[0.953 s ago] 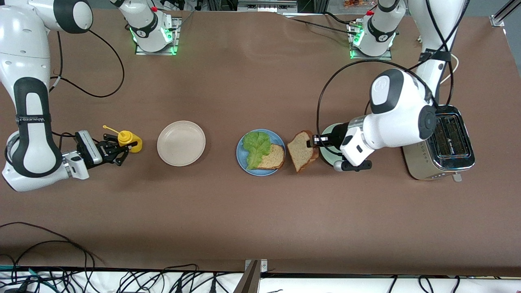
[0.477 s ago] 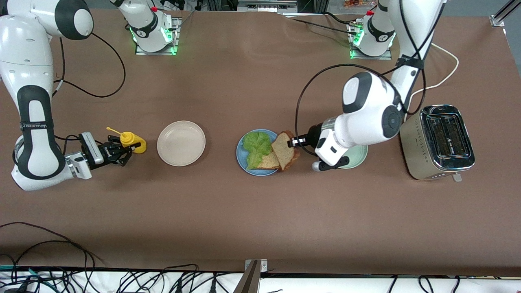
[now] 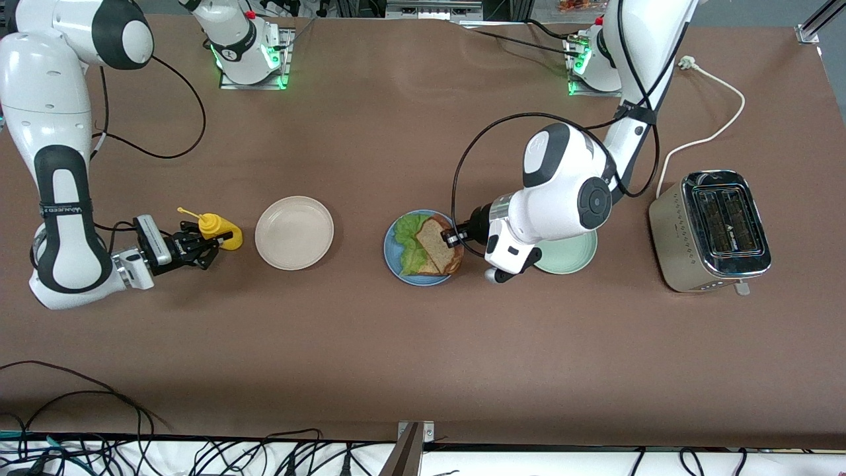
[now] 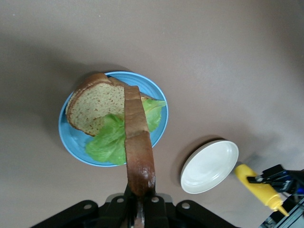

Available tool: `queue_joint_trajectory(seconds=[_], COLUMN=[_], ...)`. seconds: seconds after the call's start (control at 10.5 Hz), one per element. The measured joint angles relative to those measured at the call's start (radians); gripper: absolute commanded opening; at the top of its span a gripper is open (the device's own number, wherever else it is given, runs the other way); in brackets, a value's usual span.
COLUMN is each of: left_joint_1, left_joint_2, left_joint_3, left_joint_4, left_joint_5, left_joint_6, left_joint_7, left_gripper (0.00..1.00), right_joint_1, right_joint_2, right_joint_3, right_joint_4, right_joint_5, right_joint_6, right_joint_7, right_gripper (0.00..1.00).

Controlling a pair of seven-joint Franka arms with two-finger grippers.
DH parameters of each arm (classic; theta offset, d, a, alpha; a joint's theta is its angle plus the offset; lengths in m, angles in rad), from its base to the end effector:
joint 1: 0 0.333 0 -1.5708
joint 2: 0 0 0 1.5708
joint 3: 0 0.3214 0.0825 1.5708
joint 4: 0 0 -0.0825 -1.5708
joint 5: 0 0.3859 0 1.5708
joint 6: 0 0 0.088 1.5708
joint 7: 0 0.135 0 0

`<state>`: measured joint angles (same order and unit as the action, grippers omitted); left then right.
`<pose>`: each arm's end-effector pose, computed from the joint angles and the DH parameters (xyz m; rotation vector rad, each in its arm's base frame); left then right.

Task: Make sandwich in blue plate with both arms
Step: 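Move the bread slice over the blue plate with the left gripper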

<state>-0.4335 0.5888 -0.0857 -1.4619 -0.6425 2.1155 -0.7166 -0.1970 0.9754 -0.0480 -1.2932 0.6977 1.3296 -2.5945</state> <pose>0.6192 -0.3899 0.3360 2.4916 0.6877 -0.4008 0.6313 -0.0516 0.1333 -0.9735 -1.8400 -0.5983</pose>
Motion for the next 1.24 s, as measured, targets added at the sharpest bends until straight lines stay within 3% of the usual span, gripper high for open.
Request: queue_joint_trajectory(seconds=[0.29,0.67,1.24], left_joint_1=[-0.026,-0.131,-0.144], left_joint_2=[0.045,0.147,0.165], left_joint_3=[0.009,0.051,0.064], left_joint_4=[0.051,0.089,0.137], left_joint_5=[0.000,0.000,0.000], left_joint_6=[0.024,0.180,0.182], left_joint_7=[-0.070,-0.180,-0.214], left_gripper=[0.00,0.00,0.00], right_joint_1=[-0.009,-0.029,-0.064], right_joint_2=[0.017,0.022,0.049], right_joint_3=[0.000,-0.004,-0.006], right_joint_4=[0.000,0.001,0.000], right_joint_5=[0.009,0.007,-0.029], right_joint_6=[-0.009,-0.064,-0.084], right_joint_7=[-0.024,-0.024,-0.023], right_gripper=[0.04,0.04,0.07])
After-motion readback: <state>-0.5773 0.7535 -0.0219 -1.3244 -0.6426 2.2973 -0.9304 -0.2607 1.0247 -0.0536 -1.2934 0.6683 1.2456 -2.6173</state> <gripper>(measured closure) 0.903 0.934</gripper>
